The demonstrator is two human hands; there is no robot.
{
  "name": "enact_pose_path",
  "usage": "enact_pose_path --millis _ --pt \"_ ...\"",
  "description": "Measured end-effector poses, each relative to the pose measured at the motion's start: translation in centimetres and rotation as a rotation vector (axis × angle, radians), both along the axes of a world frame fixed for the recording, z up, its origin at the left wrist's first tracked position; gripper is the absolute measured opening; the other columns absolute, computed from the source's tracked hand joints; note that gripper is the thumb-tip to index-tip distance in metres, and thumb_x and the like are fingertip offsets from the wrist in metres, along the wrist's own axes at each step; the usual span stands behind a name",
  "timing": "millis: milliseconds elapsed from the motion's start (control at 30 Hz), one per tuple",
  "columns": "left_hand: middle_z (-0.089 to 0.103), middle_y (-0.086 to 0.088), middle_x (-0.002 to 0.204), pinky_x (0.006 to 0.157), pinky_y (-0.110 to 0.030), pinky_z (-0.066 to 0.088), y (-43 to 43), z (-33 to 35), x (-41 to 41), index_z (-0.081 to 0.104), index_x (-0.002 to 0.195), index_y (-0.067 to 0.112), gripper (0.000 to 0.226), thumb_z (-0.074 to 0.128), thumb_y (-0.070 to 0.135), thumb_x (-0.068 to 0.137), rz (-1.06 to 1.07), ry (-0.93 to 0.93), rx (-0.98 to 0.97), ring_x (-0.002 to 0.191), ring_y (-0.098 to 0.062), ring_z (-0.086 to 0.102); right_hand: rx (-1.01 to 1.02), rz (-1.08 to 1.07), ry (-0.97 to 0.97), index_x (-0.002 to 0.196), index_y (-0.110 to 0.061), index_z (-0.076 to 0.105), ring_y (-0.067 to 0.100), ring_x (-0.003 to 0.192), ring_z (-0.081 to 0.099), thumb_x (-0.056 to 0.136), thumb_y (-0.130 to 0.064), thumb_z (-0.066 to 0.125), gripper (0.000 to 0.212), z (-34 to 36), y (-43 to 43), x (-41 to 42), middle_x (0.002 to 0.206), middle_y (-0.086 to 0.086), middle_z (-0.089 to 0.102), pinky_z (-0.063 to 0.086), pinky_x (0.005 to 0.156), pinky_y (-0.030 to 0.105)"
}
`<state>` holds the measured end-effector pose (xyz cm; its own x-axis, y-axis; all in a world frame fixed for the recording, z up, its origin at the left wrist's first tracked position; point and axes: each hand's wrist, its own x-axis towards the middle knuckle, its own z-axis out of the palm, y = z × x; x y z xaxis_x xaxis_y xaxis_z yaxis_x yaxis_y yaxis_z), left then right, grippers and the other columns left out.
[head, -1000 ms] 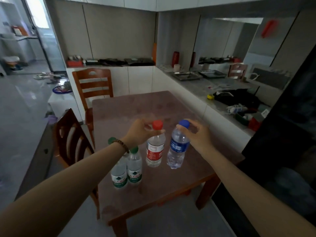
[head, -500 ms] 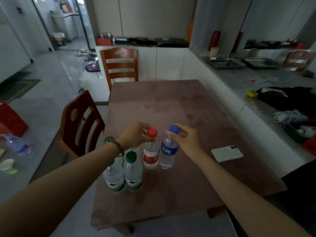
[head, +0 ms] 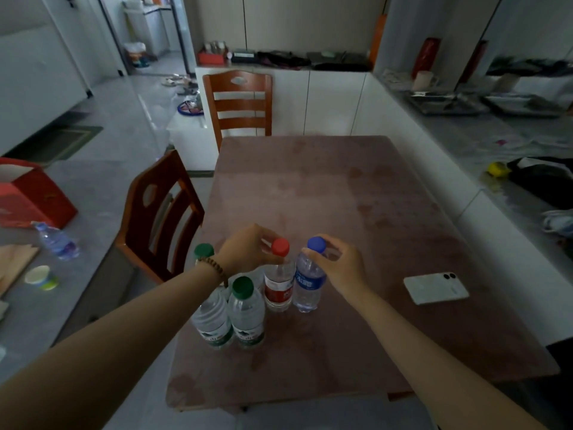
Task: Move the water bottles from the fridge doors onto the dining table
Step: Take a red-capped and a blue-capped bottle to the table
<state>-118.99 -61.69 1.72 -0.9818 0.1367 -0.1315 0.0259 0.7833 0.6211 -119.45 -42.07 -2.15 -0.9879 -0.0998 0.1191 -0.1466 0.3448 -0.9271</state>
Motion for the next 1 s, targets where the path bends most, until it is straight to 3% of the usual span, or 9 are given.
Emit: enact_pose_path --millis 167,400,500,633,833,1000 --pt "0.073 0.005 0.099 0.086 -0.034 0.056 -0.3 0.2 -0.2 0.070 0.105 0.020 0.038 0.080 0.029 0.069 -0.049 -0.029 -0.033 0.085 -0.007 0.067 0.000 0.000 -0.007 0.100 -0.030 0.061 0.008 0.096 0.059 0.073 -0.029 0.077 0.032 -0.3 -0.2 -0.1 0.098 -0.013 0.063 0.045 0.081 0.017" --pt "0.069 0.000 0.110 0.088 -0.029 0.051 0.1 0.7 0.1 0.065 0.112 0.016 0.040 0.074 0.030 0.076 -0.101 -0.046 -0.068 0.092 -0.011 0.062 0.027 0.015 -0.043 0.103 -0.027 0.059 0.008 0.096 0.056 0.077 -0.027 0.074 0.030 0.4 -0.4 0.2 0.100 -0.010 0.061 0.046 0.086 0.023" --pt "0.063 -0.002 0.120 0.090 -0.029 0.048 0.4 1.5 0.0 0.059 0.120 0.015 0.043 0.068 0.034 0.082 -0.134 -0.105 -0.087 0.101 -0.016 0.060 0.081 0.050 -0.099 0.119 -0.022 0.055 0.011 0.107 0.054 0.080 -0.029 0.071 0.042 0.8 -0.1 0.3 0.114 -0.006 0.059 0.045 0.092 0.026" --pt "0.047 -0.005 0.138 0.094 -0.028 0.040 1.2 3.0 0.4 0.047 0.132 0.017 0.050 0.061 0.034 0.087 -0.175 -0.030 -0.131 0.118 -0.021 0.050 0.247 0.069 -0.258 0.138 -0.020 0.039 0.020 0.129 0.043 0.083 -0.033 0.068 0.064 1.4 1.6 1.7 0.144 0.000 0.043 0.040 0.103 0.037" --pt "0.043 -0.006 0.143 0.102 -0.036 0.039 3.1 6.0 1.6 0.041 0.137 0.016 0.058 0.056 0.042 0.088 -0.431 0.084 -0.358 0.124 -0.024 0.047 0.571 -0.004 -0.480 0.139 -0.022 0.040 0.020 0.131 0.041 0.087 -0.045 0.058 0.060 4.6 6.1 8.7 0.148 0.001 0.038 0.037 0.100 0.028" --pt "0.044 -0.008 0.144 0.105 -0.035 0.034 4.4 6.8 5.9 0.039 0.139 0.013 0.063 0.050 0.050 0.089 -0.719 0.224 -0.459 0.129 -0.025 0.042 0.756 -0.205 -0.671 0.145 -0.016 0.030 0.022 0.138 0.030 0.091 -0.048 0.050 0.066 8.1 7.8 20.6 0.154 0.005 0.025 0.027 0.112 0.028"
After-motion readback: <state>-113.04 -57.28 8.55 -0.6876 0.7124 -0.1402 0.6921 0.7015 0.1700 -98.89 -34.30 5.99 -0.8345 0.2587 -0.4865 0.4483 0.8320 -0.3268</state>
